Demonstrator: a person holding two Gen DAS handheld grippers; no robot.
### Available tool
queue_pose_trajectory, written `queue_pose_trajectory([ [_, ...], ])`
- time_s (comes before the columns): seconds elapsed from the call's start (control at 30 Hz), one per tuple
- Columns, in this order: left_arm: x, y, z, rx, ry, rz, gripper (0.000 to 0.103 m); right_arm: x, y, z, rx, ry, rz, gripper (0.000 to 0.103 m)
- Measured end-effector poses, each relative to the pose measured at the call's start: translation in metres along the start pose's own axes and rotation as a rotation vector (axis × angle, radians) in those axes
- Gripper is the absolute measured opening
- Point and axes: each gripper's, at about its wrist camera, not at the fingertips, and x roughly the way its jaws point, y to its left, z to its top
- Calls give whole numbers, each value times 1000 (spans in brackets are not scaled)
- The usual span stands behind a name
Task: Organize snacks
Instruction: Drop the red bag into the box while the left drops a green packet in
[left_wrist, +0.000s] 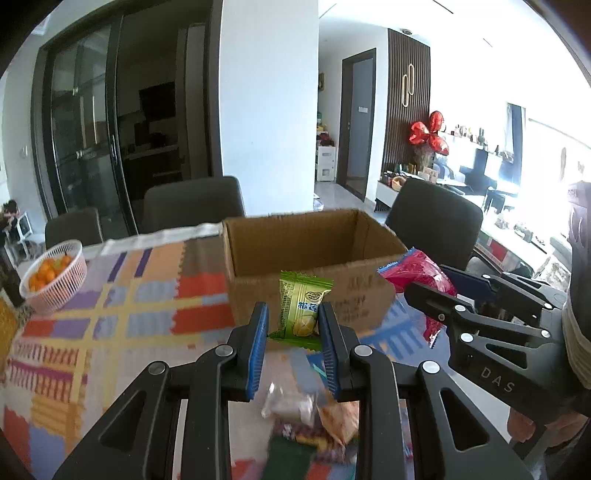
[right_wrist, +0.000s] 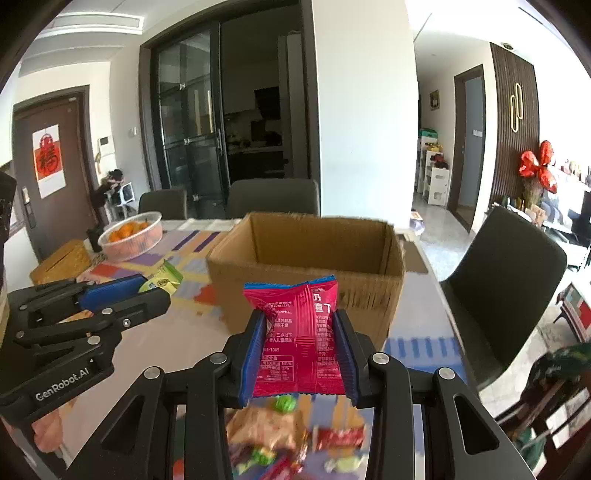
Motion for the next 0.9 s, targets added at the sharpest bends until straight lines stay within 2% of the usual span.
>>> queue_pose_trajectory([
  [0.27, 30, 6, 40, 32, 1, -15, 28, 23, -13, 39, -6, -8, -16, 38],
  [0.6, 73, 6, 64, 86, 35, 16, 28, 62, -36, 67, 32, 40, 24, 38],
  [0.87, 108, 12, 74, 27, 74, -4, 29, 96, -57, 74, 103, 93, 25, 38],
  [0.9, 111, 13, 74, 21, 77, -3, 33, 99, -59, 74, 114, 97, 25, 38],
])
